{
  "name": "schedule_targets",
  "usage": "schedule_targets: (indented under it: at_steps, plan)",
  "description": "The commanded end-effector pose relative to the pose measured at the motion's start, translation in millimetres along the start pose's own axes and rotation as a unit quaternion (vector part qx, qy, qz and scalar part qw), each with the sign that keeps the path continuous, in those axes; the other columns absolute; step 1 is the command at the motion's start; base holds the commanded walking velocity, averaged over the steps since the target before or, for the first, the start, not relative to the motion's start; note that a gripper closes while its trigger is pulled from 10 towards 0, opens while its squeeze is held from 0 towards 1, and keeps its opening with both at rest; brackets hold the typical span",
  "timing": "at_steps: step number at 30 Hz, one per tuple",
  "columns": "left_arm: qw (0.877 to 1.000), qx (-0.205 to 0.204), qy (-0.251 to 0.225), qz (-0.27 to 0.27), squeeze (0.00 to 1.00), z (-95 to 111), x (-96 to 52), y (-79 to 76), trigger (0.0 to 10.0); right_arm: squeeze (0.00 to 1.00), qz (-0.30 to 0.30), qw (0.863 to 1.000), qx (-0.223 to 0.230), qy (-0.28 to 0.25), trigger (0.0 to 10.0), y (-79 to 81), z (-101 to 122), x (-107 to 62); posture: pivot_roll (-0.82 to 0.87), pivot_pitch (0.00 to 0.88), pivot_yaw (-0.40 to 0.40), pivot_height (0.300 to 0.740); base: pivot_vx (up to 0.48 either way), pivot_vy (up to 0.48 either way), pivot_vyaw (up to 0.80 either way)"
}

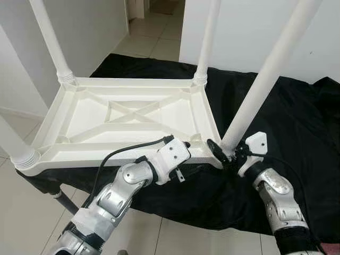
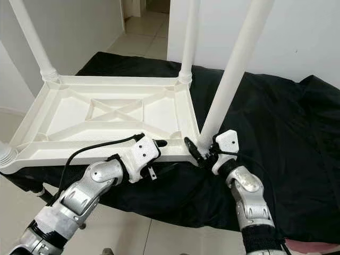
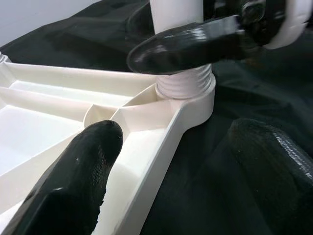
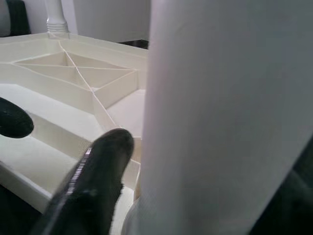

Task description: Building children table

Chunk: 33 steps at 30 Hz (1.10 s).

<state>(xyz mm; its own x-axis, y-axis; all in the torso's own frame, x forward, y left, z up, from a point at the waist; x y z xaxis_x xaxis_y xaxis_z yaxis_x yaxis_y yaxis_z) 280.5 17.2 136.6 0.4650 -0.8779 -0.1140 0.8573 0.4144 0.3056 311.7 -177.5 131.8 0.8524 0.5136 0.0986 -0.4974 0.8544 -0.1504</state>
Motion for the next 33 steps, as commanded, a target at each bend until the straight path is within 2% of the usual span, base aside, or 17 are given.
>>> schedule_targets:
  at_steps: [1, 11, 12, 17, 20, 21, 26, 27, 33]
  plan:
    - [1.0, -0.002, 0.001, -0.026, 0.0, 0.3, 1.3, -4.2, 10.0, 0.0, 0.009, 1.0, -0.006, 0.003, 0.0, -0.4, -1.3, 0.7, -0.03, 0.0, -0.029, 0.74, 0.0, 0.0, 0.0]
    - [1.0, 0.0, 0.007, -0.031, 0.0, -2.6, 1.5, -7.4, 10.0, 0.0, 0.0, 1.0, -0.006, 0.014, 0.0, -4.9, -8.1, -4.0, -0.04, 0.0, -0.025, 0.74, 0.0, 0.0, 0.0]
    - [1.0, 0.003, 0.011, -0.029, 0.0, -3.8, 1.0, -5.8, 10.0, 0.0, -0.012, 1.0, -0.003, 0.013, 10.0, -5.7, -8.6, -4.3, -0.04, 0.0, -0.032, 0.74, 0.0, 0.0, 0.0]
    - [1.0, 0.006, 0.015, -0.02, 0.0, -3.9, 1.4, -0.2, 10.0, 0.0, -0.031, 0.999, 0.009, 0.011, 10.0, -2.3, -11.4, -4.5, -0.04, 0.0, -0.028, 0.74, 0.0, 0.0, 0.0]
    - [1.0, 0.007, 0.014, -0.02, 0.0, -3.1, 2.5, 0.1, 10.0, 0.0, -0.09, 0.995, 0.004, 0.042, 10.0, -5.6, -20.3, -3.1, -0.04, 0.0, -0.027, 0.74, 0.0, 0.0, 0.0]
    - [1.0, 0.007, 0.014, -0.02, 0.0, -3.3, 2.2, 0.1, 10.0, 0.0, -0.105, 0.993, 0.016, 0.044, 10.0, -4.6, -21.3, -2.3, -0.05, 0.0, -0.022, 0.74, 0.0, 0.0, 0.0]
    - [1.0, 0.008, 0.016, -0.019, 0.0, -4.1, 1.7, 1.2, 10.0, 0.0, -0.126, 0.991, 0.033, 0.039, 10.0, -0.6, -20.8, -0.7, -0.05, 0.0, -0.014, 0.74, 0.0, 0.0, 0.0]
    - [1.0, 0.008, 0.017, -0.02, 0.0, -4.2, 1.1, 2.2, 10.0, 0.0, -0.182, 0.981, 0.058, 0.043, 10.0, 2.7, -21.7, -0.9, -0.05, 0.0, -0.009, 0.74, 0.0, 0.0, 0.0]
    - [1.0, 0.009, 0.018, -0.022, 0.0, -4.1, 1.3, 3.3, 10.0, 0.0, -0.238, 0.967, 0.081, 0.046, 10.0, 9.8, -20.8, -0.9, -0.05, 0.0, -0.007, 0.74, 0.0, 0.0, 0.0]
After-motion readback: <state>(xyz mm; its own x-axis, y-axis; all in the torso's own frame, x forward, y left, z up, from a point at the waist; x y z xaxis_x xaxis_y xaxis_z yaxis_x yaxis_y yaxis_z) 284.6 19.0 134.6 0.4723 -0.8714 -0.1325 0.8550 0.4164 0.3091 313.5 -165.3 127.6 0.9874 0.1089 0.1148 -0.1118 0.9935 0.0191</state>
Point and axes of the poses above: a point about 5 cm out from each wrist's last joint towards the gripper, its own x axis pointing out of the wrist towards the gripper, its own z axis along the axis of the wrist's last joint, y = z × x, the point moved 2 cm from there along x, pointing out of the wrist towards the gripper, and after that the axes turned 1 degree about x, right-handed, at the moved point
